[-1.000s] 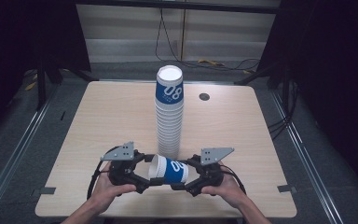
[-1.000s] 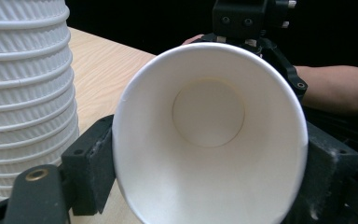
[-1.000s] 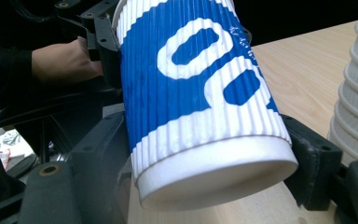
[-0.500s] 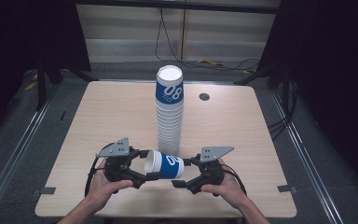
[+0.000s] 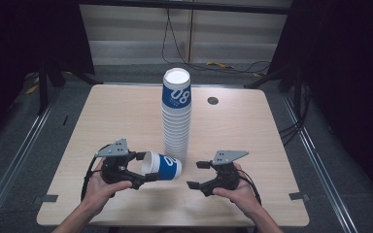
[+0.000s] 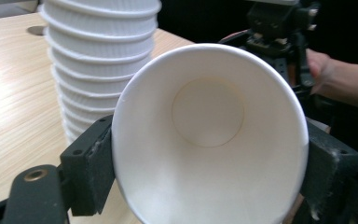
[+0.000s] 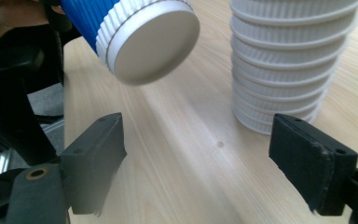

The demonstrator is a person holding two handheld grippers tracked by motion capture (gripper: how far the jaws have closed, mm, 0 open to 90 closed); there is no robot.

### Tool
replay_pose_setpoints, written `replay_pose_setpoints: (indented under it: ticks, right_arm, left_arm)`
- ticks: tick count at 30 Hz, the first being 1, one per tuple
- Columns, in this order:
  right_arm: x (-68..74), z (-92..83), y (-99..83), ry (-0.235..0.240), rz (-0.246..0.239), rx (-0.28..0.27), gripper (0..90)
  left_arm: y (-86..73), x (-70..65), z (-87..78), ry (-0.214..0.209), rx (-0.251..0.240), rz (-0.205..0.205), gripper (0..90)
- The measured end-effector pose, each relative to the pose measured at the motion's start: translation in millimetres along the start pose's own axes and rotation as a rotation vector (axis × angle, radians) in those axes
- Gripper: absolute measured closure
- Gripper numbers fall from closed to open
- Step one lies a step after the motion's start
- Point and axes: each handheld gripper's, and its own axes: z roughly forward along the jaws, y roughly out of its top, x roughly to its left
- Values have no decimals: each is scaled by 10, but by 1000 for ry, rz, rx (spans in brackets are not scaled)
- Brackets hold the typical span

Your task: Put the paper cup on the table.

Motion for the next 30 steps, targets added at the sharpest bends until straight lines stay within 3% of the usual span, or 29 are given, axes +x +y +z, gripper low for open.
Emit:
replay_pose_setpoints:
  ticks: [5, 12, 22, 24, 30]
  right_arm:
    - [-3, -65, -50, -28, 0, -1, 183]
    - [-87, -126, -114, -90, 49, -13, 146]
    - [-62, -172, -119, -111, 42, -27, 149]
    - [-74, -175, -119, -116, 42, -28, 149]
    - [-83, -185, -129, -155, 40, -22, 140]
  left_arm:
    - [8, 88, -55, 69, 23, -27, 182]
    - [23, 227, -170, 126, 69, -61, 182]
    - [86, 356, -404, 217, 130, -60, 181]
    - [81, 376, -427, 252, 146, -63, 181]
    - [49, 466, -422, 320, 198, -108, 178]
